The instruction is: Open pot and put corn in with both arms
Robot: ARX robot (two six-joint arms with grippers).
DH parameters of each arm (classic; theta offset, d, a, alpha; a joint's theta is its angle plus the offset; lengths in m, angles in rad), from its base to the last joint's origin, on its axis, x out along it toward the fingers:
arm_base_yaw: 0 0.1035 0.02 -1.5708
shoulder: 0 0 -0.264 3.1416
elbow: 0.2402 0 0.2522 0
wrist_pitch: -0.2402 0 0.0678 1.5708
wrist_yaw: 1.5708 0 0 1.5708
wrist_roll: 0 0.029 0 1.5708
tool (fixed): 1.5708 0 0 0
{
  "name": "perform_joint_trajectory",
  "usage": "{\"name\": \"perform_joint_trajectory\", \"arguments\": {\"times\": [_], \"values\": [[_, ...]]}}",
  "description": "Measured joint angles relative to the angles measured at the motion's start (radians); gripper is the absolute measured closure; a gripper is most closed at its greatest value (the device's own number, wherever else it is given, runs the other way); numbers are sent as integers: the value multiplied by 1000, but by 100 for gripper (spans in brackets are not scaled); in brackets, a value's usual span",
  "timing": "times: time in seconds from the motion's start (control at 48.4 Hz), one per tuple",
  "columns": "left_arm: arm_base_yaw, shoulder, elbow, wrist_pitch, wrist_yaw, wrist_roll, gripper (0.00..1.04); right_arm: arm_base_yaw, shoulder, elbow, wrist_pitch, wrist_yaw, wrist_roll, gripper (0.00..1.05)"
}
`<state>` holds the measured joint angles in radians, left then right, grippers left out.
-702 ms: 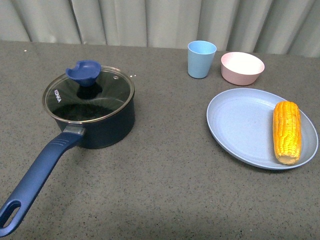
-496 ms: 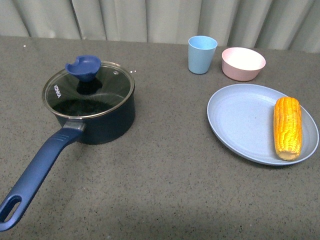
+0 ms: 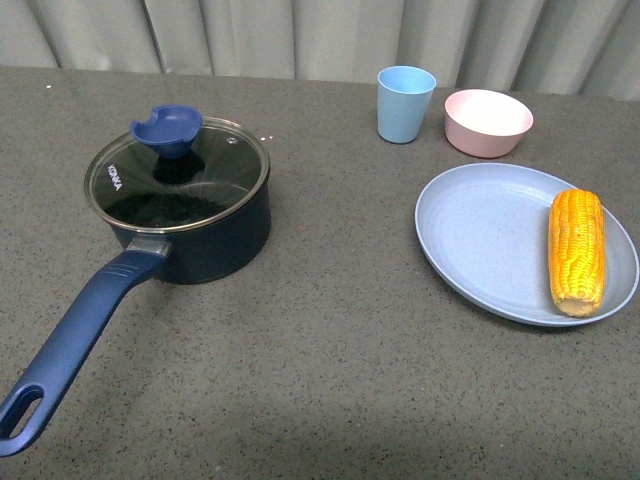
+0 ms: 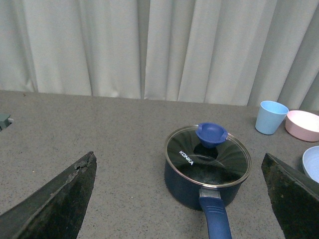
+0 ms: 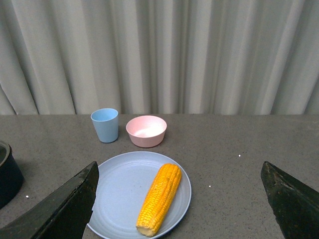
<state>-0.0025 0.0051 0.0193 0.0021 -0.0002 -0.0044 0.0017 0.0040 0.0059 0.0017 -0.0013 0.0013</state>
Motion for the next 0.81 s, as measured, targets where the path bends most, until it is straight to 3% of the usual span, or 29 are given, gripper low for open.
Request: {"name": "perform_joint_trajectory", "arguments": {"times": [0.806], "values": [[0,0,0,0,0,0,7,0,0,0,0,0,0,9]]}}
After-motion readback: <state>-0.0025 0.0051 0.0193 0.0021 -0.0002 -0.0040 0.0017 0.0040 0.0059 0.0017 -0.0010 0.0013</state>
